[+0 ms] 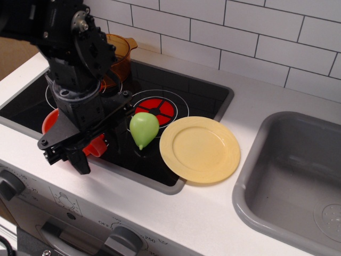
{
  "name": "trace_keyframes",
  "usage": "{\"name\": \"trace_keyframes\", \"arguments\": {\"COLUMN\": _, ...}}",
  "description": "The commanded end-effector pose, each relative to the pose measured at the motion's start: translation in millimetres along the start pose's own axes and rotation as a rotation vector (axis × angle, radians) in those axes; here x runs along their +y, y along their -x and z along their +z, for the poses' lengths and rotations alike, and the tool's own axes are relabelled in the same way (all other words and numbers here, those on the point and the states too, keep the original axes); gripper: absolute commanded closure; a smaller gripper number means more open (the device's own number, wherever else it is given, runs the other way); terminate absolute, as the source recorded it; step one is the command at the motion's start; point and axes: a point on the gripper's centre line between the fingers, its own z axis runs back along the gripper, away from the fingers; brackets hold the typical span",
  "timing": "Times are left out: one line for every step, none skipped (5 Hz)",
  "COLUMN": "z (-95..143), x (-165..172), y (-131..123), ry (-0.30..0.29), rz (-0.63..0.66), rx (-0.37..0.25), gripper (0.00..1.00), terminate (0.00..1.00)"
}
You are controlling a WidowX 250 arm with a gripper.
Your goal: Put cup on plate
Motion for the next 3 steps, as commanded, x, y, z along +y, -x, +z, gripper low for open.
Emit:
{"name": "trace_keyframes", "arguments": {"z": 4, "x": -5, "y": -9, "ry": 0.027, "rz": -0.015, "rx": -0.012, "gripper": 1.0, "terminate": 0.0}}
{"name": "trace_keyframes", "arguments": {"z": 3, "x": -6, "y": -10, "ry": 0.022, "rz": -0.023, "rx": -0.017, "gripper": 1.0, "terminate": 0.0}}
{"name": "trace_keyframes", "arguments": {"z": 14, "x": -10, "y": -9, "ry": 0.032, "rz": -0.043, "rx": -0.031, "gripper": 1.0, "terminate": 0.0}}
